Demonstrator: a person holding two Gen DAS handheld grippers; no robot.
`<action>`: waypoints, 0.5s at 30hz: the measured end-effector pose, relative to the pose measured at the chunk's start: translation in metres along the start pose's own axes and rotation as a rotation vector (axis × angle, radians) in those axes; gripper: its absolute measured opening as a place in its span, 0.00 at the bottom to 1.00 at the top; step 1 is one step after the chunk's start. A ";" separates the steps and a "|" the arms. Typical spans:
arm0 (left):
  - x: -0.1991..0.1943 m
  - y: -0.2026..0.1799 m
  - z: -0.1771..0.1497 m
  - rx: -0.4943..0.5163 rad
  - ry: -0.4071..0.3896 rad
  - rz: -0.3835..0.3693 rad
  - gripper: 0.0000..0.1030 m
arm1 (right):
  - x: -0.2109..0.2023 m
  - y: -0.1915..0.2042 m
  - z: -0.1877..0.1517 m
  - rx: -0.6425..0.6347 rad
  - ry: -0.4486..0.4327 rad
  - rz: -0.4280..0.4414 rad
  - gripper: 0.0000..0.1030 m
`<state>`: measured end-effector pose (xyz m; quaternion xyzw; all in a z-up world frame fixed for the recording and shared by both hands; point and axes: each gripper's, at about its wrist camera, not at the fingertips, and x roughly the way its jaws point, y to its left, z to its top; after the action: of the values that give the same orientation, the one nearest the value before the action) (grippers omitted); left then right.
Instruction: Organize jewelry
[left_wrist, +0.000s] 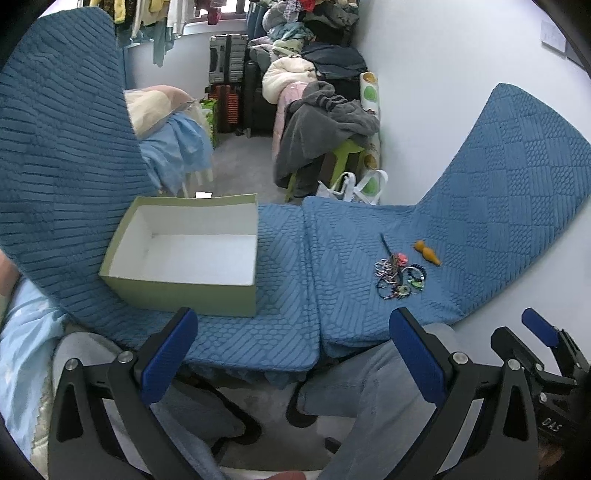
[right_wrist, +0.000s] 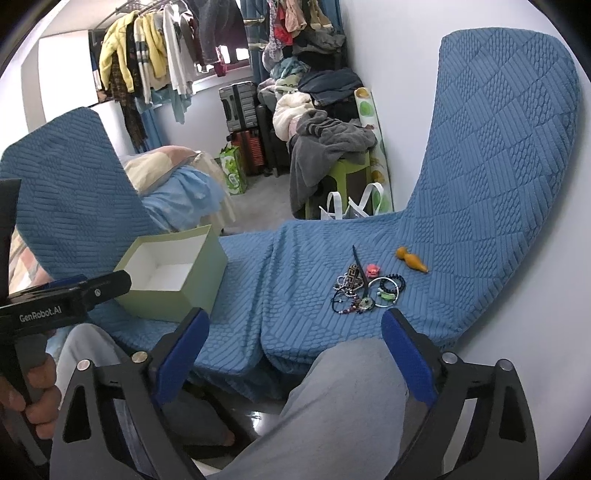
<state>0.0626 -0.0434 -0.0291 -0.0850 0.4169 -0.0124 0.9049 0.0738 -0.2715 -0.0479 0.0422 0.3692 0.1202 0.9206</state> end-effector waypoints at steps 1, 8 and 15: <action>0.003 -0.003 0.001 0.003 0.002 -0.005 1.00 | 0.001 -0.003 0.001 0.004 0.000 0.004 0.89; 0.020 -0.017 0.008 -0.023 -0.024 -0.075 0.98 | 0.019 -0.025 0.011 -0.011 -0.029 0.008 0.64; 0.052 -0.027 0.015 -0.020 0.005 -0.115 0.93 | 0.056 -0.049 0.019 0.005 -0.070 0.001 0.54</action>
<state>0.1093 -0.0728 -0.0547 -0.1180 0.4136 -0.0604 0.9008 0.1353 -0.3049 -0.0795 0.0489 0.3371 0.1180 0.9328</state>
